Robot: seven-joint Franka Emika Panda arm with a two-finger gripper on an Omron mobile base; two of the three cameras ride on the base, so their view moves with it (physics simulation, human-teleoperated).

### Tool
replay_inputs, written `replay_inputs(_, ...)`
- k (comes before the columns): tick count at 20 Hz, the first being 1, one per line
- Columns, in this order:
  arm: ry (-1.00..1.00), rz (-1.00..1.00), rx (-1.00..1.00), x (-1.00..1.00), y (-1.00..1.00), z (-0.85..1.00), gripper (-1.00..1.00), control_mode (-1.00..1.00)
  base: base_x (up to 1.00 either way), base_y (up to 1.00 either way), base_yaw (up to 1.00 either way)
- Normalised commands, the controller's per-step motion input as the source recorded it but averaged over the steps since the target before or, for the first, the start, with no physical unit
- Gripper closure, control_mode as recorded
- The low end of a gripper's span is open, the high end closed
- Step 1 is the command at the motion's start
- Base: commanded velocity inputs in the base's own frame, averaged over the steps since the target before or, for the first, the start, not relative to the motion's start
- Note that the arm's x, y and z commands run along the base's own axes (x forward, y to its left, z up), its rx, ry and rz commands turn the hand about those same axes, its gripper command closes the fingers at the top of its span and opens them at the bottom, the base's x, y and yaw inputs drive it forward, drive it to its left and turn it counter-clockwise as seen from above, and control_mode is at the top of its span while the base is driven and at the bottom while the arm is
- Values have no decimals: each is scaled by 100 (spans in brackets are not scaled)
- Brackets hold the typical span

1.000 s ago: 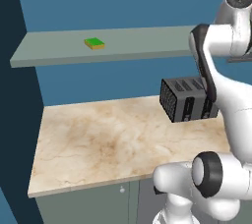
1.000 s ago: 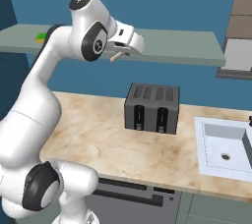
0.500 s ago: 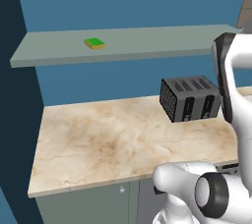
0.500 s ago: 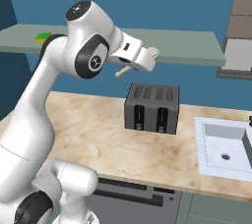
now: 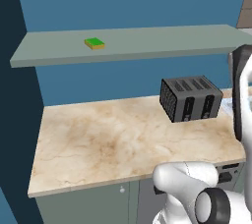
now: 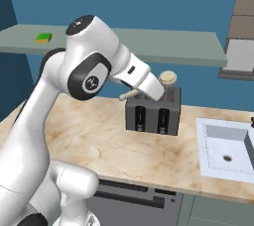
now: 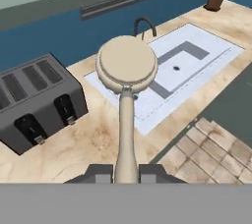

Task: Locate and retrieve the sponge and dish brush from the cabinet. Place them next to the sink.

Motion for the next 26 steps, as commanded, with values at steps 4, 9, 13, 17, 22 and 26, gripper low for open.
replay_inputs(4, 4, -18, 0, -3, 0, -81, 100, -100, 0, 0, 0)
replay_inputs(9, 3, -19, 10, 33, 0, -77, 100, -100, 0, 0, 0)
replay_inputs(13, 4, -8, 9, 67, -12, -53, 100, -100, 0, 0, 0)
replay_inputs(17, -1, -1, 4, 59, -18, -47, 100, -100, 0, 0, 0)
replay_inputs(22, -2, -2, 3, 48, -23, -66, 100, -100, 0, 0, 0)
replay_inputs(26, 0, 0, 3, 51, -28, -56, 100, -100, 0, 0, 0)
